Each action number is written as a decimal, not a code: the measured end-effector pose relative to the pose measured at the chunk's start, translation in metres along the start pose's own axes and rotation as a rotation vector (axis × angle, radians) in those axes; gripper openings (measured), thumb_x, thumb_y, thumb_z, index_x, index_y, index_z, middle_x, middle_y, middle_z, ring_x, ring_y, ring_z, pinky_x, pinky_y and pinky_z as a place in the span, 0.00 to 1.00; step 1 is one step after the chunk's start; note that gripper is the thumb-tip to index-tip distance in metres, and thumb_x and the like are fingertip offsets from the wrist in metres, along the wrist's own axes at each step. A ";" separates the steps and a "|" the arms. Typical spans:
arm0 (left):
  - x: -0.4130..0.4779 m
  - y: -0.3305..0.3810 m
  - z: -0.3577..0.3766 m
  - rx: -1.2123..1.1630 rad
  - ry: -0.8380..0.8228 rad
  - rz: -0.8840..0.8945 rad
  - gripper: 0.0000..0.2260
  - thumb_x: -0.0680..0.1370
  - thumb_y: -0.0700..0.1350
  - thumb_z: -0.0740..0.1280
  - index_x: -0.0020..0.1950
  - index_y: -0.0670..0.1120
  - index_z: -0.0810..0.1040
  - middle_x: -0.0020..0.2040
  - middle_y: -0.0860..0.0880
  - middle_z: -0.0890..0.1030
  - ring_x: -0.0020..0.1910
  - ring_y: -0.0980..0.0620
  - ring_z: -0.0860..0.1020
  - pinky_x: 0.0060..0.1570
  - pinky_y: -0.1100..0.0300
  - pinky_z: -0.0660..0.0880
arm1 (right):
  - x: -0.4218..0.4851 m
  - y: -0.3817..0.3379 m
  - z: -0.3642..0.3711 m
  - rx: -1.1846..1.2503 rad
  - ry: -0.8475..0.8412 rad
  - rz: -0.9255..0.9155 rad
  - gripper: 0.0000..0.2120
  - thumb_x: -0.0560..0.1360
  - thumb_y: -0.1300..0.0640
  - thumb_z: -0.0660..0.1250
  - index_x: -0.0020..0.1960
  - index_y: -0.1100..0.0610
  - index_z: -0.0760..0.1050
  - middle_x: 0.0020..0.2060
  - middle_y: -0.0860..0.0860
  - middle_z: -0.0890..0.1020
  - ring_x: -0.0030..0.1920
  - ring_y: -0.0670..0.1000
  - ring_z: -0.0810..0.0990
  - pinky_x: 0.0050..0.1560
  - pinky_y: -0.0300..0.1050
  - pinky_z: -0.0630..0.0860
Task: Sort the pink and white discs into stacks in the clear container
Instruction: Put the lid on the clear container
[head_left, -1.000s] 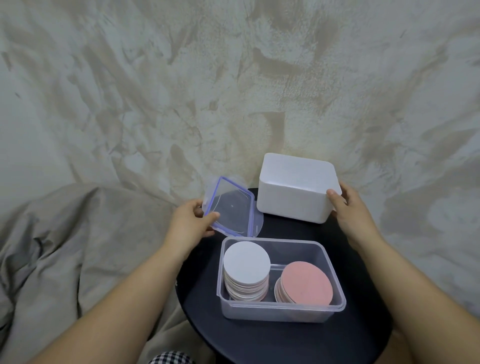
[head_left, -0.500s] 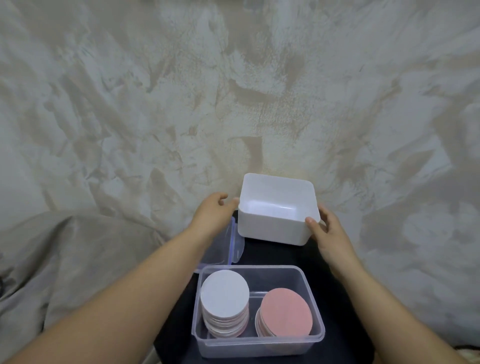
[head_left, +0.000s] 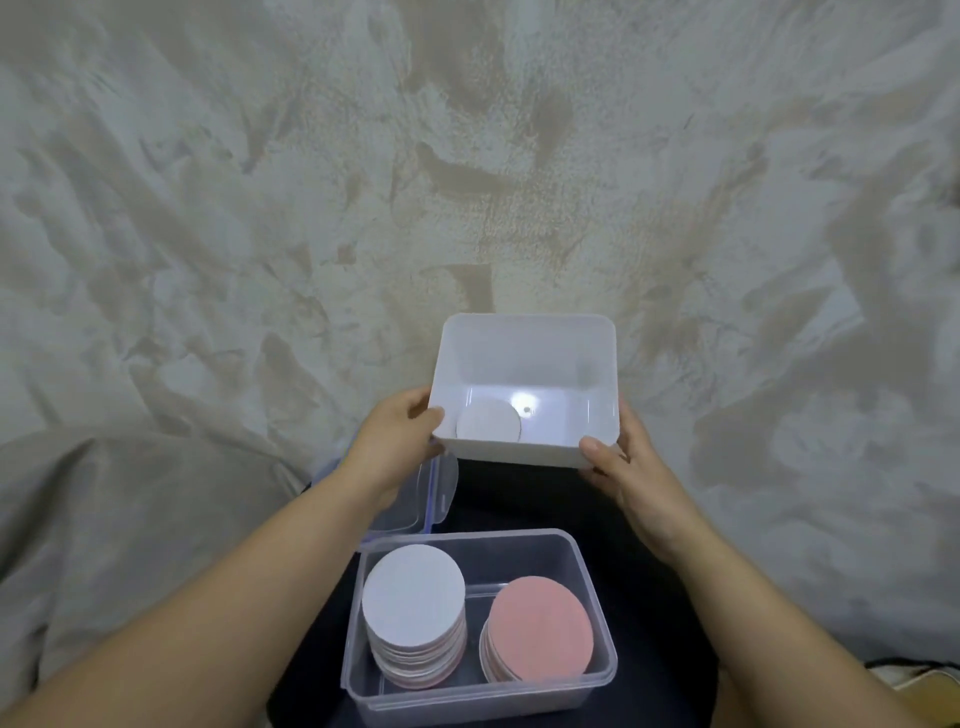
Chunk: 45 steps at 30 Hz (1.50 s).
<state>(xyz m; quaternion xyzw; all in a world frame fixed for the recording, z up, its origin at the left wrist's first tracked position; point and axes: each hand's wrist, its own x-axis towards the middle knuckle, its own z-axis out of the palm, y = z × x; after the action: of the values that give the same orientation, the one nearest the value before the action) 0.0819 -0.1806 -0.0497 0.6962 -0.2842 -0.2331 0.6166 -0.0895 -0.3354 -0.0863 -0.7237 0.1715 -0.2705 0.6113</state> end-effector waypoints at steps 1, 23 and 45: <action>-0.002 0.001 -0.003 -0.021 -0.014 0.020 0.15 0.80 0.36 0.56 0.49 0.54 0.76 0.50 0.54 0.81 0.52 0.50 0.79 0.55 0.54 0.77 | -0.001 -0.004 0.002 -0.021 -0.004 -0.018 0.43 0.63 0.40 0.69 0.73 0.36 0.51 0.68 0.38 0.67 0.63 0.42 0.73 0.68 0.51 0.68; 0.003 0.044 0.011 0.853 -0.168 0.608 0.19 0.76 0.42 0.66 0.66 0.50 0.72 0.64 0.50 0.69 0.60 0.51 0.71 0.59 0.61 0.67 | -0.033 -0.051 0.031 -0.113 0.228 -0.362 0.35 0.62 0.56 0.77 0.59 0.29 0.68 0.72 0.42 0.63 0.64 0.35 0.69 0.51 0.26 0.71; -0.012 0.050 0.005 0.605 -0.134 0.444 0.07 0.74 0.41 0.68 0.43 0.51 0.71 0.41 0.54 0.78 0.42 0.54 0.77 0.42 0.63 0.72 | -0.044 -0.048 0.010 0.010 0.265 -0.301 0.32 0.62 0.57 0.77 0.57 0.30 0.71 0.69 0.43 0.69 0.61 0.39 0.74 0.50 0.28 0.73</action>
<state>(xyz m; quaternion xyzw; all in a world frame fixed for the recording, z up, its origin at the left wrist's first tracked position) 0.0644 -0.1805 -0.0013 0.7515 -0.5237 -0.0443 0.3989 -0.1221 -0.2930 -0.0488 -0.6962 0.1391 -0.4525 0.5397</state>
